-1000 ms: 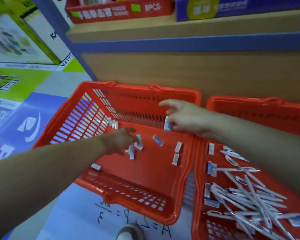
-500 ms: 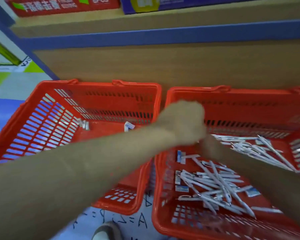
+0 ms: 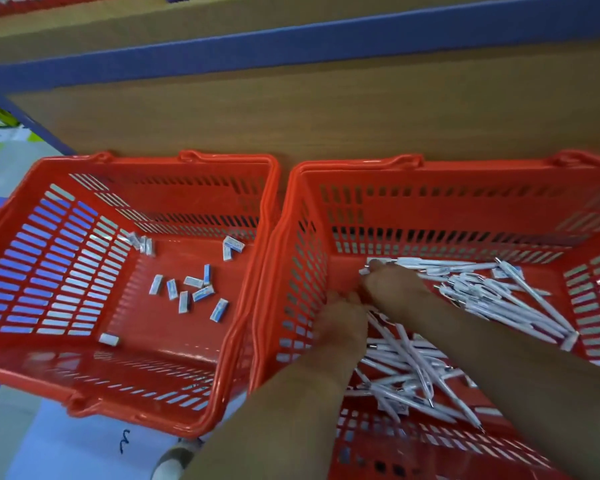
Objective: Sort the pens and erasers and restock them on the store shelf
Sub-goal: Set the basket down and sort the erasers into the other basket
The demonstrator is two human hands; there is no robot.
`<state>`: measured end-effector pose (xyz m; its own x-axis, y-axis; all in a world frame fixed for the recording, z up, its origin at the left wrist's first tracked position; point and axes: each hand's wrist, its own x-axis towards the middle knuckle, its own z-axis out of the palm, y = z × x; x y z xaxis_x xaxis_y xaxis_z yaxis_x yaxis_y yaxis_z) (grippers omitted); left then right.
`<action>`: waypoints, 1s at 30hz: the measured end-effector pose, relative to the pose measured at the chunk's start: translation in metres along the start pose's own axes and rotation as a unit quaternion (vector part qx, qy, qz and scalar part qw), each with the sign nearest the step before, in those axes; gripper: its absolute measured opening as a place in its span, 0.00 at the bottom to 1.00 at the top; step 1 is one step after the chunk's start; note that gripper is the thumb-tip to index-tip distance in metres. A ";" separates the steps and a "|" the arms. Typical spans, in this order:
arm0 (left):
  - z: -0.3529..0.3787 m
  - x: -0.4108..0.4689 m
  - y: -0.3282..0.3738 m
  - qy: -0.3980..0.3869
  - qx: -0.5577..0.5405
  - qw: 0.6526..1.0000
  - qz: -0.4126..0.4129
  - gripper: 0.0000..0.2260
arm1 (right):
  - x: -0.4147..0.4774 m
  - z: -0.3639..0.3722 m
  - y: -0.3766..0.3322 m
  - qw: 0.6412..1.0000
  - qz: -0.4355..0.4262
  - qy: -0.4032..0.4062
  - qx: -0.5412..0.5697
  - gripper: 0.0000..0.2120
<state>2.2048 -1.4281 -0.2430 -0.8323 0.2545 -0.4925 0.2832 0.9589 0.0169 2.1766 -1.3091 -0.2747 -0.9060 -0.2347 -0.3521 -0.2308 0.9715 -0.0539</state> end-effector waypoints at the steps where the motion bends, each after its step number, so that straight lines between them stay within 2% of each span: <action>1: 0.001 0.004 -0.001 0.004 0.004 1.000 -0.005 0.20 | -0.004 -0.001 0.004 1.000 0.021 -0.023 0.002 0.13; 5: 0.004 0.020 0.001 -0.029 0.040 0.998 -0.031 0.19 | -0.024 0.009 0.031 0.991 0.096 -0.044 0.079 0.16; 8: 0.009 0.028 0.006 -0.069 0.101 0.992 -0.004 0.19 | -0.034 0.017 0.045 0.985 0.129 0.003 0.114 0.20; 11: 0.010 0.031 0.007 -0.057 0.107 0.993 0.003 0.20 | -0.035 0.019 0.045 0.980 0.147 0.027 0.135 0.20; 15: 0.003 0.022 0.005 -0.021 0.037 0.999 0.013 0.19 | -0.038 0.019 0.048 0.950 0.150 0.055 0.269 0.17; 18: 0.003 0.020 0.002 0.012 -0.010 1.000 0.009 0.17 | -0.042 0.016 0.050 0.933 0.112 0.029 0.340 0.15; 19: 0.002 0.018 0.002 0.013 -0.038 0.999 -0.003 0.16 | -0.043 0.014 0.049 0.908 0.126 0.012 0.400 0.12; 20: 0.000 0.017 0.003 0.014 -0.073 0.997 -0.020 0.15 | -0.045 0.010 0.049 0.862 0.153 -0.008 0.482 0.09; 23: -0.016 0.014 0.009 0.021 -0.148 0.987 -0.052 0.15 | -0.051 -0.004 0.053 0.675 0.226 -0.065 0.699 0.10; 24: -0.023 0.015 0.012 0.025 -0.169 0.984 -0.057 0.15 | -0.054 -0.010 0.055 0.647 0.233 -0.084 0.721 0.10; 26: -0.039 0.018 0.019 0.019 -0.228 0.972 -0.050 0.15 | -0.059 -0.024 0.056 0.646 0.224 -0.113 0.721 0.11; 28: -0.058 0.016 0.028 -0.003 -0.272 0.962 -0.021 0.17 | -0.061 -0.040 0.056 0.644 0.210 -0.106 0.728 0.12; 30: -0.083 0.012 0.034 -0.003 -0.277 0.961 0.017 0.13 | -0.064 -0.058 0.059 0.636 0.193 -0.089 0.742 0.13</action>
<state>2.1649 -1.3823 -0.1760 -0.8241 0.2870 -0.4883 0.0111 0.8701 0.4927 2.2001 -1.2391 -0.2009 -0.7082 -0.0905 -0.7002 0.7055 -0.0515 -0.7068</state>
